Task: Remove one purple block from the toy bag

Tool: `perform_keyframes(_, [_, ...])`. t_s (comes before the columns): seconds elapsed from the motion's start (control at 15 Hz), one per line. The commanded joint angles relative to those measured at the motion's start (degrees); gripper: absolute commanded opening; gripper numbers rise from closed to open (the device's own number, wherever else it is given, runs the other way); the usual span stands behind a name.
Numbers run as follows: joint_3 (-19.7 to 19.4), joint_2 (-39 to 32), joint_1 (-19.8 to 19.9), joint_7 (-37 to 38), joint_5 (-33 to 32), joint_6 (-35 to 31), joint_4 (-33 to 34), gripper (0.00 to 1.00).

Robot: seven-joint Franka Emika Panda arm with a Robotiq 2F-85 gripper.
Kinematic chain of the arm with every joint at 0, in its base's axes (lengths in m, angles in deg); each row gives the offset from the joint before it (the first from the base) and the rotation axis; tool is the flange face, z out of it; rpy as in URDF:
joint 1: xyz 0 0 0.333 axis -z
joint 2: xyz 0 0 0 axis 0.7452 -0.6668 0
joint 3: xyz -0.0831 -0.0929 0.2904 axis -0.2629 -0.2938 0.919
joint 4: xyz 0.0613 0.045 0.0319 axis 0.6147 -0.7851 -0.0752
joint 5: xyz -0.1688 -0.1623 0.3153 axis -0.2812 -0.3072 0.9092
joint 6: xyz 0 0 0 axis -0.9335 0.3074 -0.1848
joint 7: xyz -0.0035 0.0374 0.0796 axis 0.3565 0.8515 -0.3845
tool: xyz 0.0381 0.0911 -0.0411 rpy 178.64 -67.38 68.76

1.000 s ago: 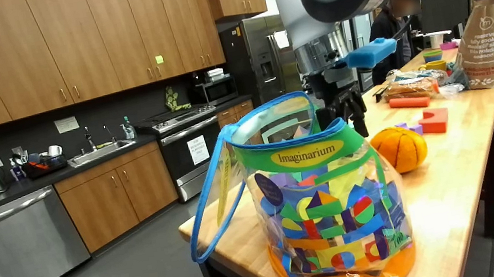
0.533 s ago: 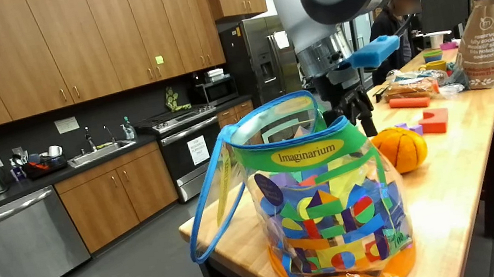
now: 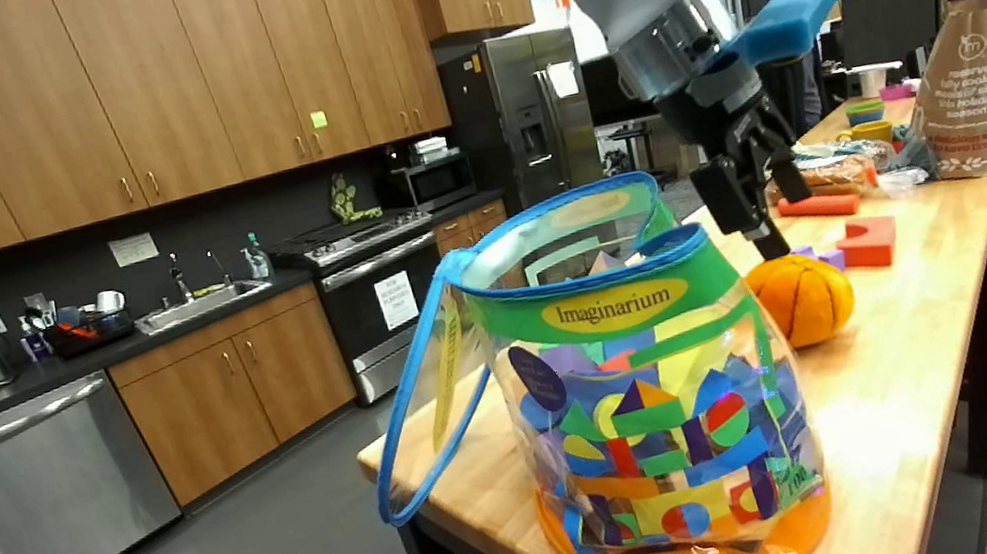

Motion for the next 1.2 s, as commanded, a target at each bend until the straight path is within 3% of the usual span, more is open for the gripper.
perform_keyframes(0.0, [0.8,5.5,0.2,4.6,-2.5,2.9,1.5,1.0])
perform_keyframes(0.47, [3.7,9.6,1.2,10.1,-6.8,0.5,6.2,1.0])
perform_keyframes(1.13, [16.7,-3.1,1.7,15.4,-23.7,2.1,23.8,1.0])
